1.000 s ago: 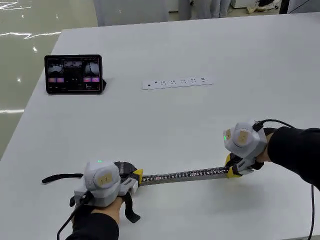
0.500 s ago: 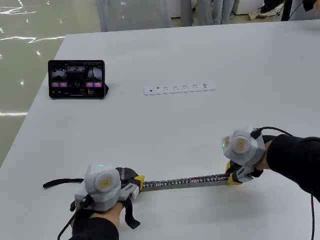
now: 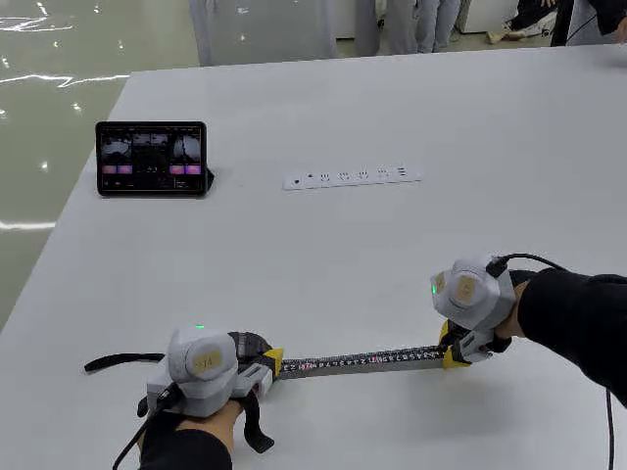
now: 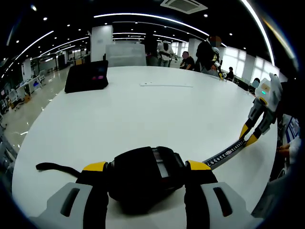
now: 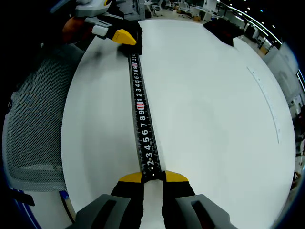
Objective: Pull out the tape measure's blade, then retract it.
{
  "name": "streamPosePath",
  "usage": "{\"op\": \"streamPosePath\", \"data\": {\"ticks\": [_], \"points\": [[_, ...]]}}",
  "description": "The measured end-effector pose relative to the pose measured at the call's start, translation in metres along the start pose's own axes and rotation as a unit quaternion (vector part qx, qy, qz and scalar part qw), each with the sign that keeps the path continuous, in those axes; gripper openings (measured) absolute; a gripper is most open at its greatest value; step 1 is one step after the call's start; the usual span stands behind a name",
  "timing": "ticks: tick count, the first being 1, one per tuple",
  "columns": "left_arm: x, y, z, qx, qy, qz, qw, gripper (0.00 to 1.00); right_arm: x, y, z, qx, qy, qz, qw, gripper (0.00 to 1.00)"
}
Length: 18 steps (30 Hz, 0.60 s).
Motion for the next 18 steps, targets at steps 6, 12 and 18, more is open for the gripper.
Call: {"op": "streamPosePath", "data": {"ticks": [6, 12, 18], "points": [[0.0005, -0.0003, -0.0004, 0.000, 0.002, -0.001, 1.0000, 0.60, 0.0000, 0.0004, 0.0027, 0.013, -0.005, 0.002, 0.9999, 0.10], [0.0002, -0.0012, 0.0001, -0.001, 0.003, -0.001, 1.0000, 0.60, 0.0013, 0.0007, 0.0058, 0.006, 0.002, 0.002, 1.0000, 0.10], [0.0002, -0.0013, 0.0004, -0.001, 0.003, -0.001, 1.0000, 0.61, 0.0018, 0.0013, 0.0079, 0.005, -0.001, 0.001, 1.0000, 0.10]]}}
Point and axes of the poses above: the centre of the closed fingertips' face, and the gripper's own axes: x roughly forward along the fingers, y roughly to its left, z roughly out of its top, the point moved 3 cm from there along -x, roughly backward along the fingers, and after that the axes turned 1 degree about x, right-handed, at the moved point
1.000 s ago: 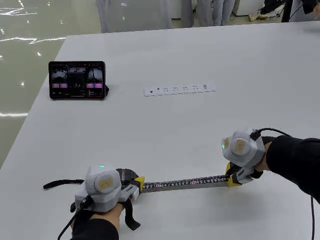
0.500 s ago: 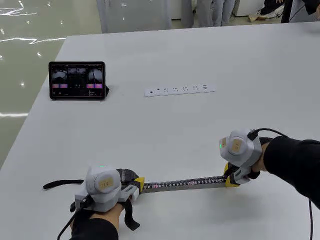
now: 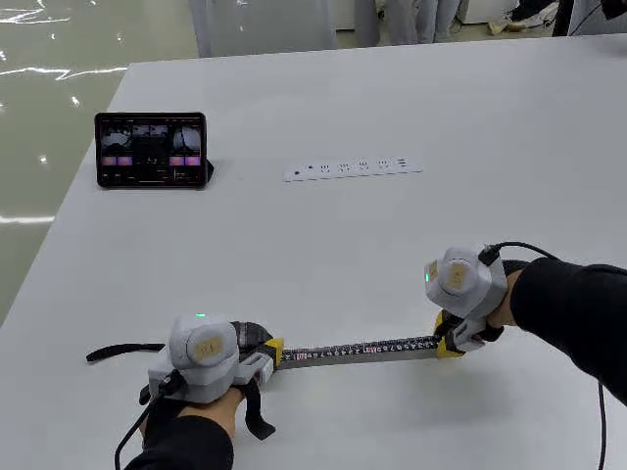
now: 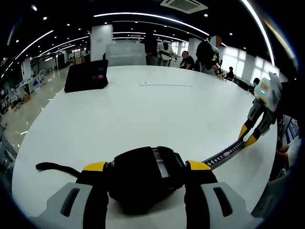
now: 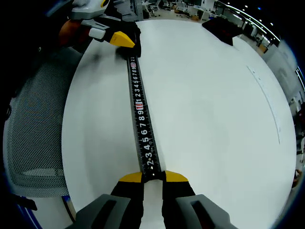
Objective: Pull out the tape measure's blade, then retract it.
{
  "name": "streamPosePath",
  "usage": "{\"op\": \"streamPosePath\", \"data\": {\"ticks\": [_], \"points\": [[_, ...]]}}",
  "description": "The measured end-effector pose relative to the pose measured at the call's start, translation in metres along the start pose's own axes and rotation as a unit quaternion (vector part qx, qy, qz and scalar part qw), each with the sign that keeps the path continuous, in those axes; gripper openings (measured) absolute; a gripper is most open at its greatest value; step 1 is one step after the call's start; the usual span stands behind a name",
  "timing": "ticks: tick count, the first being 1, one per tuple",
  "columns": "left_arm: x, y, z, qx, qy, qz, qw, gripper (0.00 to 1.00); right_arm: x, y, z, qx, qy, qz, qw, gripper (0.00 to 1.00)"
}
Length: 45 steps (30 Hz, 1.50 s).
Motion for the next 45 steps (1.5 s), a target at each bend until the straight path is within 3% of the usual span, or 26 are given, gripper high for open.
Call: {"op": "streamPosePath", "data": {"ticks": [45], "points": [[0.001, 0.000, 0.000, 0.000, 0.004, -0.003, 1.0000, 0.61, 0.006, 0.003, 0.016, 0.000, -0.002, -0.001, 1.0000, 0.10]]}}
Point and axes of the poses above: the centre of the closed fingertips' face, and the gripper's own axes: x roughly forward along the fingers, y roughly to its left, z roughly out of its top, the point moved 3 cm from there along -x, roughly backward along the fingers, and after that the axes turned 1 degree about x, right-handed, at the moved point
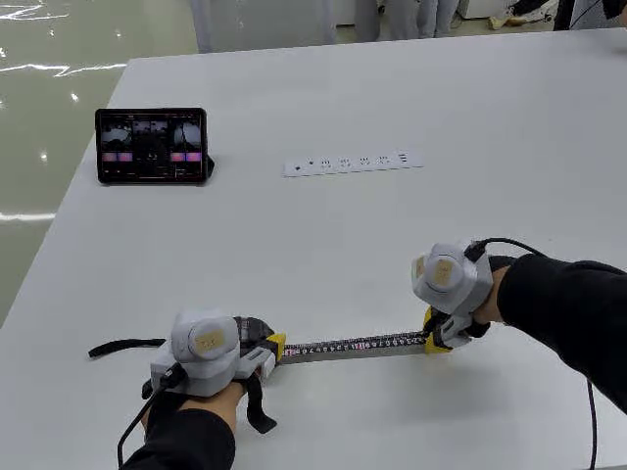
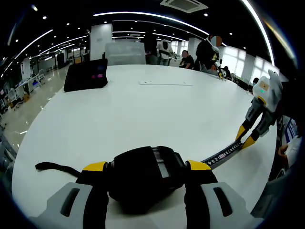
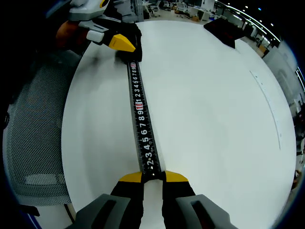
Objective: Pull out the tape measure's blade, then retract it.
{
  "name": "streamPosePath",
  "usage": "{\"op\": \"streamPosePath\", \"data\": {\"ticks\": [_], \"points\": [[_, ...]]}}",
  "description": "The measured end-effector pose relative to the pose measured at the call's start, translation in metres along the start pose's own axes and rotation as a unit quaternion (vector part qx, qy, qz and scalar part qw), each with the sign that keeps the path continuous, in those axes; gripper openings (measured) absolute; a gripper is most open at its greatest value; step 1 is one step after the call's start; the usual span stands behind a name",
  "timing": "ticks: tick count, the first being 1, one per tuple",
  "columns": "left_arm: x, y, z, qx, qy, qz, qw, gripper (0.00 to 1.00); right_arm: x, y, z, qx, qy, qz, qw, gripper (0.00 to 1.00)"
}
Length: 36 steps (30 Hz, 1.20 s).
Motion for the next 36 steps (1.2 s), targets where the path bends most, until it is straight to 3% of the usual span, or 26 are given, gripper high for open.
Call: {"op": "streamPosePath", "data": {"ticks": [36], "points": [[0.000, 0.001, -0.001, -0.002, 0.005, -0.001, 1.0000, 0.61, 0.005, 0.002, 0.013, 0.004, -0.006, 0.003, 1.0000, 0.10]]}}
Point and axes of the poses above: the centre of the closed fingertips' face, and the gripper's own axes: x roughly forward along the fingers, y roughly to its left, z roughly out of its top, the point moved 3 cm from there along -x, roughly backward along the fingers, and after that the axes turned 1 degree about x, right-handed, at the moved point
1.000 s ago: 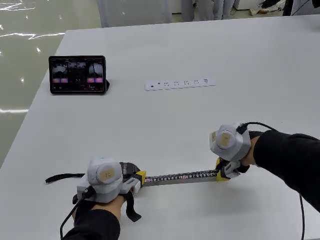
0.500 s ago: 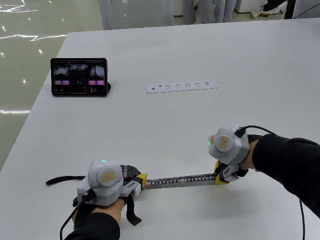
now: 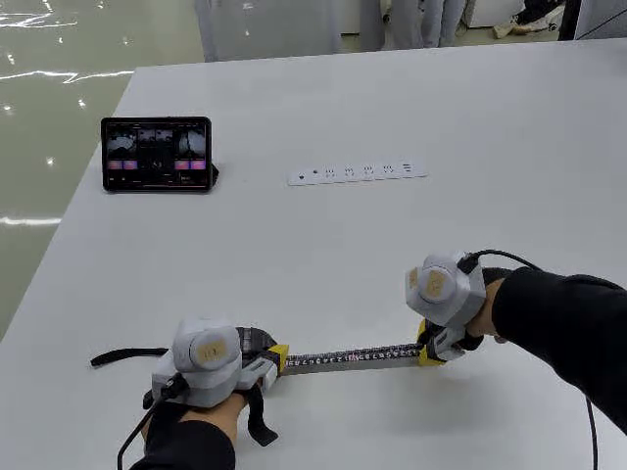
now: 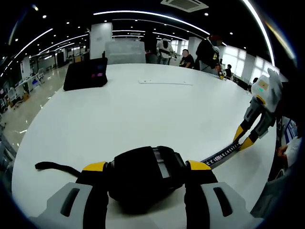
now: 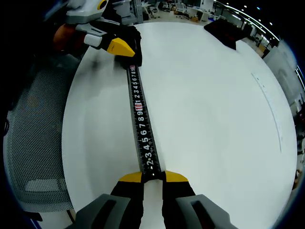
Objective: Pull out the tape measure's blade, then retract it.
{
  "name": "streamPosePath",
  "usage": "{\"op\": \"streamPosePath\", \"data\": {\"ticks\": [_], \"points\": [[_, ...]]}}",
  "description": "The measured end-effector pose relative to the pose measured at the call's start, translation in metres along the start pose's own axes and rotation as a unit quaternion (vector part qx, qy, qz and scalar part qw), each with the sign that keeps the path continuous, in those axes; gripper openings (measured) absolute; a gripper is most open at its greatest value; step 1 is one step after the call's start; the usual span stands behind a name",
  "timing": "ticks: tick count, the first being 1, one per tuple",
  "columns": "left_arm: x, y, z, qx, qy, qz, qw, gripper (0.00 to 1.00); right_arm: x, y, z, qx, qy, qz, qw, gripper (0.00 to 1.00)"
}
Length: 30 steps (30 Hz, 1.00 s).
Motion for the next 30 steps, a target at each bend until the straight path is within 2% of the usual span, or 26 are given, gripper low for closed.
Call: {"op": "streamPosePath", "data": {"ticks": [19, 30], "points": [[0.000, -0.001, 0.001, -0.001, 0.000, 0.000, 1.0000, 0.61, 0.001, 0.003, 0.008, 0.001, -0.009, -0.002, 1.0000, 0.10], [0.000, -0.001, 0.000, 0.002, 0.001, 0.000, 1.0000, 0.60, 0.003, 0.005, 0.013, -0.003, -0.005, -0.004, 1.0000, 0.10]]}}
Point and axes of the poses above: the centre of the closed fingertips' face, and the gripper's own axes: x roughly forward along the fingers, y roughly to its left, z roughly out of its top, the point moved 3 cm from there along -x, roughly backward along the fingers, and after that the axes turned 1 degree about x, right-handed, at the moved point
